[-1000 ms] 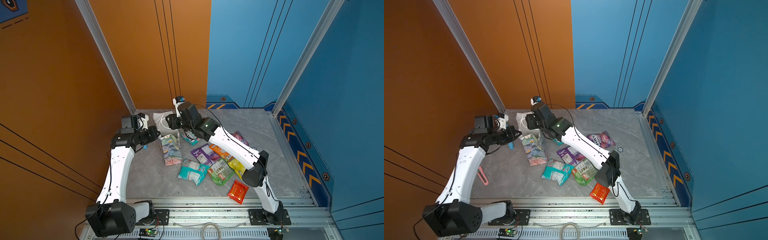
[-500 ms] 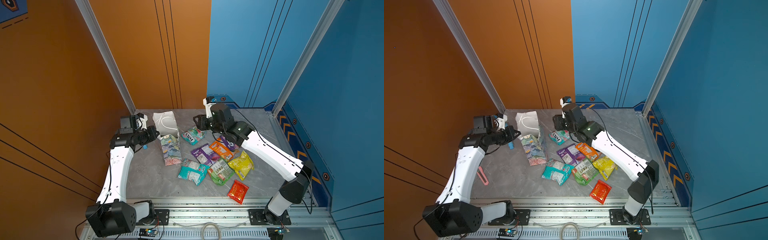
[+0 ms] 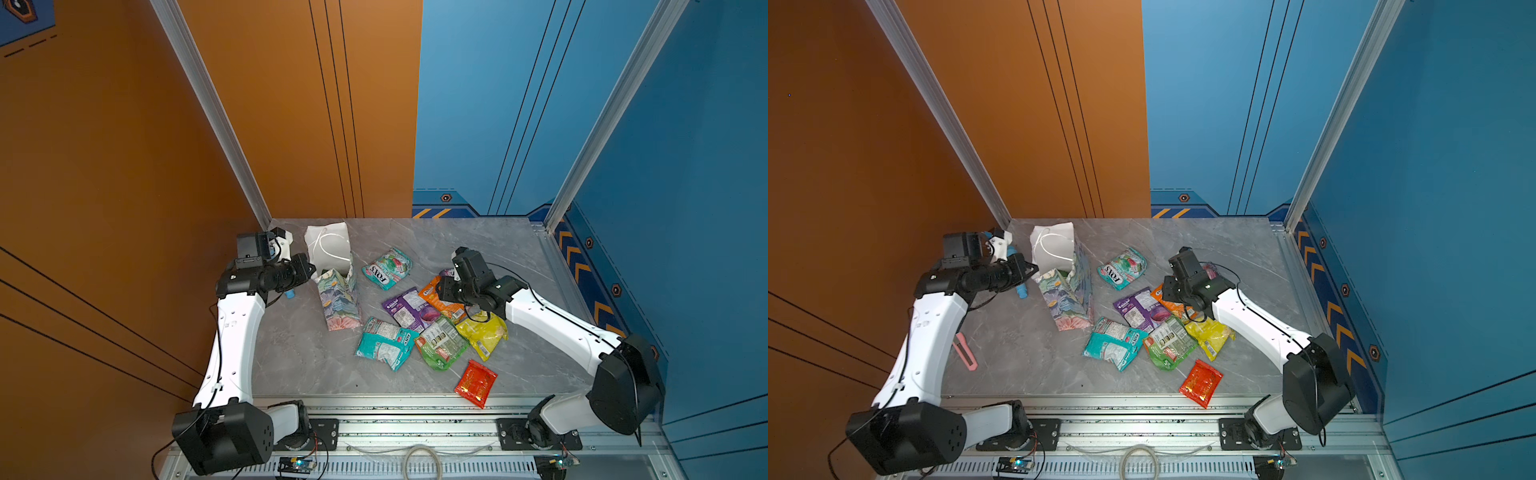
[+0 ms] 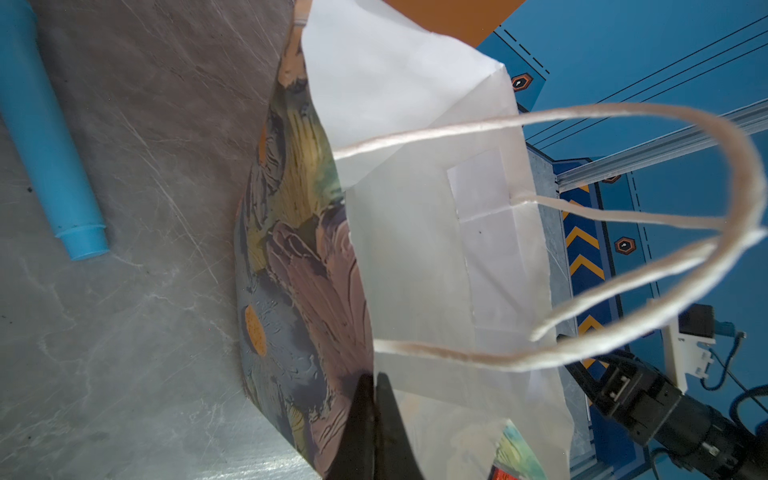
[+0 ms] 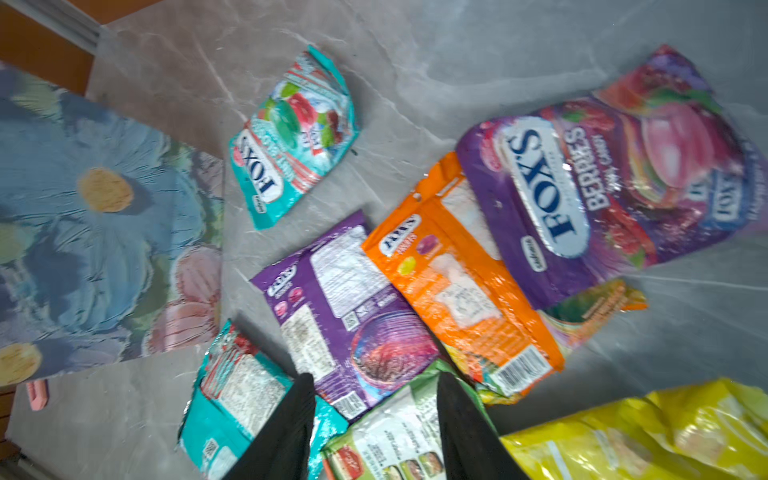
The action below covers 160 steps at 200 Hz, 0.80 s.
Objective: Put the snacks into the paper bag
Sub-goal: 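Withdraw the right gripper and move it over the teal Mint Blossom bag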
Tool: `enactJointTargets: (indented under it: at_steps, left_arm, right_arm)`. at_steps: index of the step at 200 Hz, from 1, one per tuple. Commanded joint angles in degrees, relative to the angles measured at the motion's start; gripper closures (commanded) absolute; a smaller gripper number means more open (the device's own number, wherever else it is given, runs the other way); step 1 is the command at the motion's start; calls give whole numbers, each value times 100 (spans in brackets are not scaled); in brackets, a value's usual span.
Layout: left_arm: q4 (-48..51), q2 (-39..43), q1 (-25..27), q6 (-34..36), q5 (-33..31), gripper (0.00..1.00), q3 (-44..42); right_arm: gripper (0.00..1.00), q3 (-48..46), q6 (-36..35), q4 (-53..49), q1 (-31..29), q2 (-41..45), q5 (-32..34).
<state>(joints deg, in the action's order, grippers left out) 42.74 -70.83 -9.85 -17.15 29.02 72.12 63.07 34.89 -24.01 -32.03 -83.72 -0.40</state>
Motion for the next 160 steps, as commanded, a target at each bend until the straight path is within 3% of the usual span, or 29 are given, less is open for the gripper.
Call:
enactJointTargets:
  at_steps: [1, 43, 68, 110, 160]
  left_arm:
    - [190, -32, -26, 170, 61, 100, 96]
    - [191, -37, 2, 185, 55, 100, 83]
    - [188, -18, 9, 185, 61, 100, 93]
    - [190, -43, 16, 191, 50, 100, 112]
    - [188, -47, 16, 203, 54, 100, 106]
  right_arm:
    - [51, -205, 141, -31, 190, 182, -115]
    - [51, -311, 124, -15, 255, -28, -149]
    - [51, -400, 26, 243, 249, -93, -645]
    - [51, -23, -571, -316, -350, -521, -989]
    - [51, 244, -819, -219, -1080, -1194, -1633]
